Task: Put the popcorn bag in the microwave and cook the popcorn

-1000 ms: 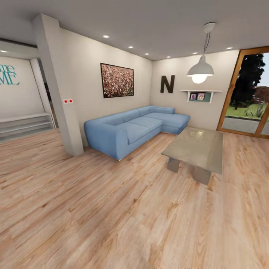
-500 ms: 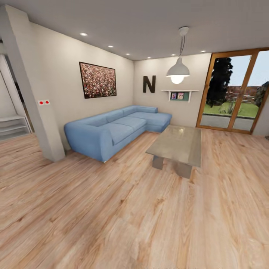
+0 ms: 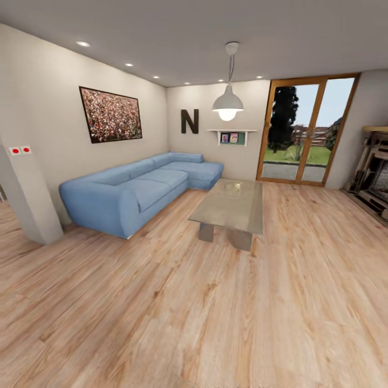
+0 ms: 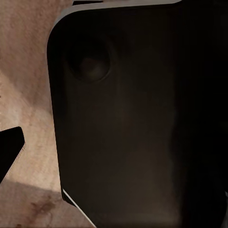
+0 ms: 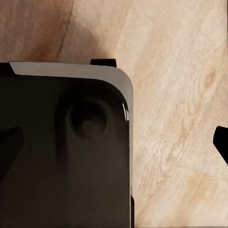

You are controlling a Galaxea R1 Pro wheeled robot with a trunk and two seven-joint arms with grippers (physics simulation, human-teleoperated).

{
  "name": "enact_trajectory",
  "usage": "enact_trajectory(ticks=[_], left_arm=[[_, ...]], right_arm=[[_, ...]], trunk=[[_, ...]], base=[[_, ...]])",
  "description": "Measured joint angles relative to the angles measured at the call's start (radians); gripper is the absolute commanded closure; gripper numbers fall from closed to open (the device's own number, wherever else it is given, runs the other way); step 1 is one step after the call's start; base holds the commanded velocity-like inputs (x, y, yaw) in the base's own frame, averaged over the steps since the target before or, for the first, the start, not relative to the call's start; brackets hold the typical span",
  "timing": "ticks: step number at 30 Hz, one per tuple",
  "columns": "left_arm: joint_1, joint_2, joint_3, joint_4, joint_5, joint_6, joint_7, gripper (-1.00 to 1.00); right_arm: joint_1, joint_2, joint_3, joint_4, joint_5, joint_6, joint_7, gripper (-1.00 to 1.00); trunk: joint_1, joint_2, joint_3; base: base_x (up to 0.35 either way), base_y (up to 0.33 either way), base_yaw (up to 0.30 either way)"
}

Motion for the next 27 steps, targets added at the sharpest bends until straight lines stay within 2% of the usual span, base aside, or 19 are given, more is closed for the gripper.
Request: enact_trajectory(ticks=[27], left_arm=[[0.0,0.0,0.0,0.0,0.0,0.0,0.0,-1.0]], right_arm=[[0.0,0.0,0.0,0.0,0.0,0.0,0.0,-1.0]], trunk=[[0.0,0.0,0.0]], base=[[0.0,0.0,-0.295]])
